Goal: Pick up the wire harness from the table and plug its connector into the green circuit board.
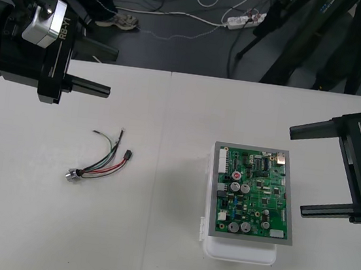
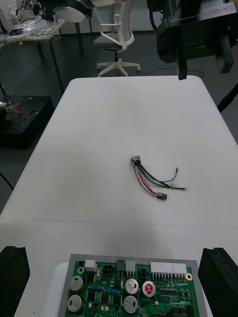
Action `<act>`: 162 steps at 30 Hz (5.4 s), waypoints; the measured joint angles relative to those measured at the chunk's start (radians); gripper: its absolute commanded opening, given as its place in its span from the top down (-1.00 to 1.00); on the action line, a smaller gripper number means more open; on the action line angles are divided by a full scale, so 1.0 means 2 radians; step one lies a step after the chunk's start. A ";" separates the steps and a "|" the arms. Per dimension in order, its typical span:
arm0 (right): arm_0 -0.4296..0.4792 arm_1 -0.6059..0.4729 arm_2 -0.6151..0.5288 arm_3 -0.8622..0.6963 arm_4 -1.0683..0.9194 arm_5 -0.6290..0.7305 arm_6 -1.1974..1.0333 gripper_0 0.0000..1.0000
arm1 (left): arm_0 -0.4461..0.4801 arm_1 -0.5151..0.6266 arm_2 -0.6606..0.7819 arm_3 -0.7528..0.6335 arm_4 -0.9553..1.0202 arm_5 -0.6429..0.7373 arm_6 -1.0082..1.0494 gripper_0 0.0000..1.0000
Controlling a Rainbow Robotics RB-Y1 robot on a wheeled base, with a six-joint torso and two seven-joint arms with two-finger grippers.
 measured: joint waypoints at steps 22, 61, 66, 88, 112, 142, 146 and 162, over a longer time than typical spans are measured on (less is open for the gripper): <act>0.000 0.000 0.000 0.000 0.000 0.000 0.000 -1.00 | 0.000 0.000 0.000 0.000 0.000 0.000 0.000 -0.07; 0.001 0.004 0.001 0.000 0.001 0.000 0.000 -1.00 | 0.034 -0.022 -0.008 0.019 -0.004 0.000 0.000 -0.07; 0.006 0.022 0.001 0.001 0.009 0.000 0.000 -1.00 | 0.034 -0.023 -0.008 0.022 -0.009 0.000 0.000 -0.07; 0.060 0.026 -0.068 0.049 -0.112 0.000 0.000 -1.00 | 0.058 0.142 -0.031 0.010 -0.031 0.000 0.005 -0.07; 0.055 0.061 -0.115 0.075 -0.181 0.000 0.005 -1.00 | 0.092 0.234 -0.162 -0.107 -0.163 0.127 0.344 -0.08; 0.038 0.056 -0.114 0.071 -0.161 0.000 0.005 -1.00 | 0.133 0.122 -0.172 -0.082 -0.424 0.142 0.499 -1.00; 0.038 0.056 -0.112 0.071 -0.160 0.000 0.005 -1.00 | 0.133 0.108 -0.178 -0.064 -0.436 0.142 0.499 -1.00; 0.038 0.055 -0.110 0.070 -0.156 0.000 0.005 -1.00 | 0.133 0.047 -0.214 -0.032 -0.568 0.142 0.498 -1.00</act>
